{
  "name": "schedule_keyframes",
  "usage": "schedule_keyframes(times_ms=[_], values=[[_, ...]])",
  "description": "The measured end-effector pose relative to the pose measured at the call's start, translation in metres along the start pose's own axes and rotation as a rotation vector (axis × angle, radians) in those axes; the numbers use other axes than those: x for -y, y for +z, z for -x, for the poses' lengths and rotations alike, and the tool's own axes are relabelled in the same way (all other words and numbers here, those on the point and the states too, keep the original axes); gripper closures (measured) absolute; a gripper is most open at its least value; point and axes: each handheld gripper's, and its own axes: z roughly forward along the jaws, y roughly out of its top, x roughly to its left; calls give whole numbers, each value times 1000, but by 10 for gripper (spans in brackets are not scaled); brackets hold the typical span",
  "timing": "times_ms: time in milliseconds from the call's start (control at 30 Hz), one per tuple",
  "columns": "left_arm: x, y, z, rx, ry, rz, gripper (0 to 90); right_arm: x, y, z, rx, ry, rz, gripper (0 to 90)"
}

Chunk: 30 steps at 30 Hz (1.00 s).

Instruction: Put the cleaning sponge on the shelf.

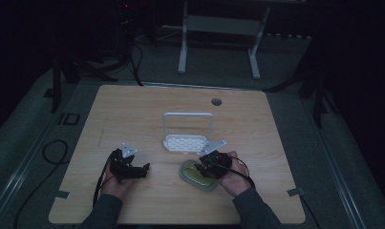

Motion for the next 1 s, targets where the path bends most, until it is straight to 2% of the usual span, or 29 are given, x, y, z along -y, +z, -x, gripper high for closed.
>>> schedule_keyframes(times_ms=[167, 567, 1000], values=[[0, 0, 0, 0, 0, 0, 66, -3, 2, 0, -34, -7, -31, 644], [0, 0, 0, 1, 0, -2, 66, -8, 6, 0, -58, -42, -95, 593], [0, 0, 0, 1, 0, -1, 66, -12, 13, 4, -73, -58, -170, 593]])
